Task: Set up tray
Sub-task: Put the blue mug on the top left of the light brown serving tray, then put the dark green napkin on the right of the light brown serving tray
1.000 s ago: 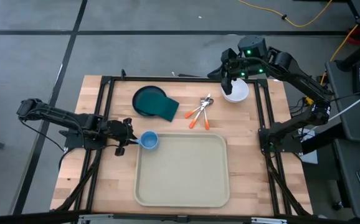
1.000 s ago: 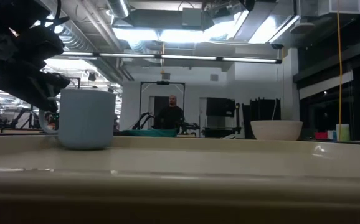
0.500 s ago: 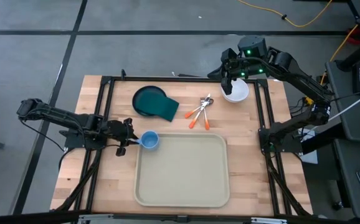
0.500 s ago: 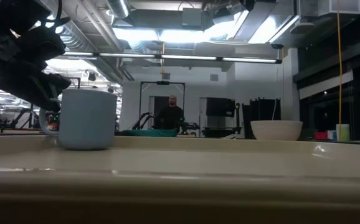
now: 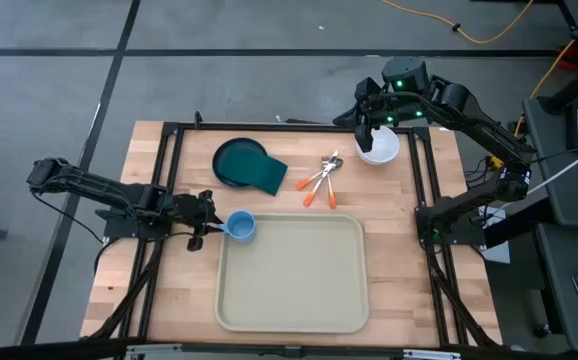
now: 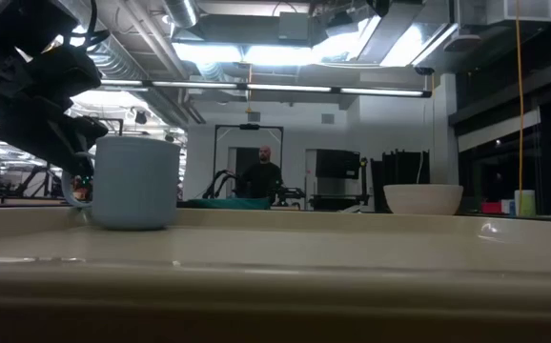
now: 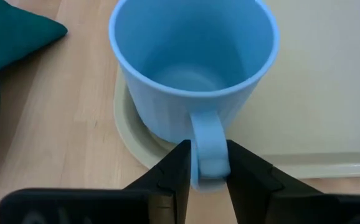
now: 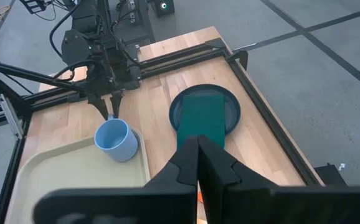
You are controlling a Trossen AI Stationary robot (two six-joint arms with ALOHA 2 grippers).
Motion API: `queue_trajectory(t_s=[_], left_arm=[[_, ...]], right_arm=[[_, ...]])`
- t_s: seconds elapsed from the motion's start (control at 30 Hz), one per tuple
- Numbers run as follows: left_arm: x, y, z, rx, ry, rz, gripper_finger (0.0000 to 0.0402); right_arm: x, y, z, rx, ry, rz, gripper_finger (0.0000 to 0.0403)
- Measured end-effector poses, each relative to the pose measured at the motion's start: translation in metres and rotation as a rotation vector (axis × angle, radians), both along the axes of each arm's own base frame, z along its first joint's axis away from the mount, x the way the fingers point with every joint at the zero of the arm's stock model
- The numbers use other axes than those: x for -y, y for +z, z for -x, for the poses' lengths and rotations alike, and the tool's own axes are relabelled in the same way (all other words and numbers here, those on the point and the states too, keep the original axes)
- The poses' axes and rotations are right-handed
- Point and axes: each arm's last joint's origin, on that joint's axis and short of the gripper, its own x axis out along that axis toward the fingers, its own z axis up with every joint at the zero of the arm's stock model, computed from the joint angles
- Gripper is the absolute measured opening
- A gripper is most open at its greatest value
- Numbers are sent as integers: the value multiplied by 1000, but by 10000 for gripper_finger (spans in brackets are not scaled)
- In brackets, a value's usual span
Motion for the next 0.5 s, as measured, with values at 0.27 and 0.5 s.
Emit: queue_trajectory(t_s=[0.27, 0.5], left_arm=[[0, 0, 0, -1, 20, 18, 156], [2, 3, -1, 5, 24, 109, 181]], right_arm=[[0, 0, 0, 0, 0, 0, 5], [0, 0, 0, 0, 0, 0, 5]])
